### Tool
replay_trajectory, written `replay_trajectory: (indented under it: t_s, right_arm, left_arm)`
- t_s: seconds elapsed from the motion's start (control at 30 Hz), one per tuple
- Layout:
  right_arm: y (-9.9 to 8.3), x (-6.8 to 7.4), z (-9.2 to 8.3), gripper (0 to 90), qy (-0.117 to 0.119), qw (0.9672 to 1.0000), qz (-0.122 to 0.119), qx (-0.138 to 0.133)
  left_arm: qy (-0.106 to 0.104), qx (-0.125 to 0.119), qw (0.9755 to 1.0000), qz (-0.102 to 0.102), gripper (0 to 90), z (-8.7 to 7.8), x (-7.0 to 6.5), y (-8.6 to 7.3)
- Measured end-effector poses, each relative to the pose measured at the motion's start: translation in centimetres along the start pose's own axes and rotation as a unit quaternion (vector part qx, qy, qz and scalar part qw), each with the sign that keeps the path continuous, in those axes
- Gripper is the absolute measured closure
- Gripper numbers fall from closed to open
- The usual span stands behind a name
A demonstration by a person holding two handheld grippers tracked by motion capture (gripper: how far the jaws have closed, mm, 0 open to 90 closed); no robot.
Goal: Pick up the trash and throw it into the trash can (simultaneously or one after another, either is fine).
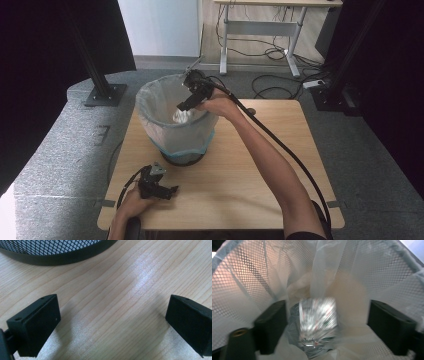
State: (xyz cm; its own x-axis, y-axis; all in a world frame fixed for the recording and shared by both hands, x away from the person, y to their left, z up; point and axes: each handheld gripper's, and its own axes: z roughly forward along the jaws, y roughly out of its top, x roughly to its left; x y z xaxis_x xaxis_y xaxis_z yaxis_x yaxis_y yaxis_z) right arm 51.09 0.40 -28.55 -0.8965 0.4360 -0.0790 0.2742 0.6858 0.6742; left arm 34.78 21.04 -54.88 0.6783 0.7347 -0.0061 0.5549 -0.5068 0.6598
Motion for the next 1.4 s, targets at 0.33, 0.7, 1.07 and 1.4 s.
replay_trajectory:
  t_s: [0.33,0.7,1.07,1.4]
  right_arm:
    - [0.0,0.1,-0.6,1.1,-0.002,0.9999,-0.006,-0.011]
    - [-0.7,-0.5,-2.5,0.2,-0.01,0.9995,-0.001,-0.031]
    - [-2.3,-1.5,-4.4,0.1,-0.018,0.9989,0.011,-0.041]
    - [-4.1,-2.2,-6.3,0.0,-0.029,0.9982,0.022,-0.048]
  left_arm:
    - [-0.001,-0.001,1.0,-0.001,0.0,0.0,0.0,0.0]
    - [-0.001,0.0,1.0,0.0,0.0,0.0,0.0,0.0]
    - [0.0,0.0,1.0,0.0,0.0,0.0,0.0,0.0]
    - [0.0,0.0,1.0,0.0,0.0,0.0,0.0,0.0]
